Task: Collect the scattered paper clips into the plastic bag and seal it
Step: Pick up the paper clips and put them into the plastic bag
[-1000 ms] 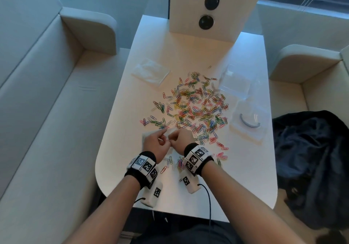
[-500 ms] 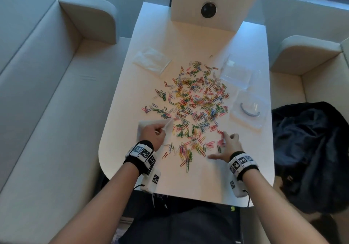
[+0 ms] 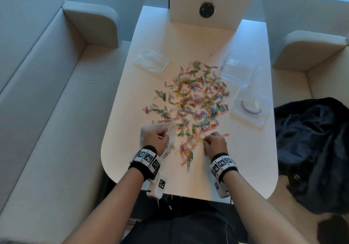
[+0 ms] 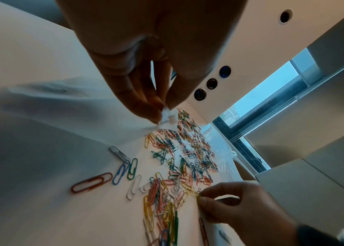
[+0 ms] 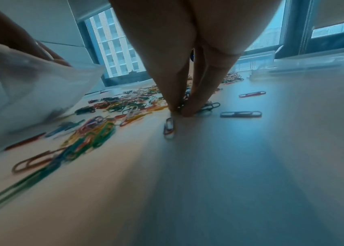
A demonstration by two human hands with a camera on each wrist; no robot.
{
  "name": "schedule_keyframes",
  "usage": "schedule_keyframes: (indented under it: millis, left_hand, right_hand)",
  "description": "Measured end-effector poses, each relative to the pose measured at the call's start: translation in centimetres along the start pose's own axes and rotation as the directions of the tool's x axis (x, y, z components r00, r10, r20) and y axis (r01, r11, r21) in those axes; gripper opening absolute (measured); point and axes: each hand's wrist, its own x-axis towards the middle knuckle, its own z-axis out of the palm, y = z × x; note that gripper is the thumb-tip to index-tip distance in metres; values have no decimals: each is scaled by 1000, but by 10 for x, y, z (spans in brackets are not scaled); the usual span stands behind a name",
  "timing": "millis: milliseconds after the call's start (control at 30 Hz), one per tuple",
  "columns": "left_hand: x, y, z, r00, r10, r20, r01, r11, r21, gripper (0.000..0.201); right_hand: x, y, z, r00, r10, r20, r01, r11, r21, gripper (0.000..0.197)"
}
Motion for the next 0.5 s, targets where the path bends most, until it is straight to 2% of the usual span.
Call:
schedule_keyframes:
  millis: [67, 133, 167, 200, 233, 267, 300, 333, 367, 400, 500]
  left_hand:
    - [-1, 2, 4, 1000, -10, 8, 11, 1000, -10, 33]
    - [-3, 4, 6, 1000, -23, 18, 23, 1000, -18, 33]
    - [-4, 4, 8, 999, -29, 18, 29, 999, -17, 33]
    - [-5, 6, 8, 999, -38, 18, 38, 999, -13, 32]
    - [-5, 7, 9, 999, -36, 21, 36, 999, -13, 32]
    - [-5, 8, 11, 999, -36, 21, 36, 999, -10, 33]
    - [-5, 9, 12, 999, -28, 18, 29, 1000, -12, 33]
    - [-6, 11, 13, 999, -27, 17, 28, 1000, -9, 33]
    - [-6, 11, 15, 1000, -23, 18, 23, 1000, -9, 33]
    - [-7, 13, 16, 1000, -23, 18, 24, 1000, -5, 33]
    - [-11, 18, 19, 1000, 6, 18, -6, 1000, 1, 31]
  right_hand:
    - [8, 3, -7, 997, 71, -11, -70, 997, 38, 8]
    - [16, 12, -14, 962, 274, 14, -271, 942, 197, 8]
    - [20, 17, -17, 913, 403, 66, -401, 852, 338, 11]
    - [22, 21, -21, 850, 502, 157, -504, 692, 516, 14]
    - [23, 23, -23, 801, 535, 270, -550, 477, 686, 16]
    - [24, 21, -27, 777, 508, 371, -543, 245, 803, 18]
    - [24, 16, -29, 777, 452, 438, -514, 56, 856, 17]
    - [24, 8, -32, 786, 387, 482, -495, -73, 866, 17]
    - [23, -4, -35, 797, 317, 514, -494, -147, 857, 17]
    - [21, -17, -38, 810, 242, 534, -506, -173, 845, 17]
    - [11, -59, -34, 817, 77, 571, -561, -120, 819, 15]
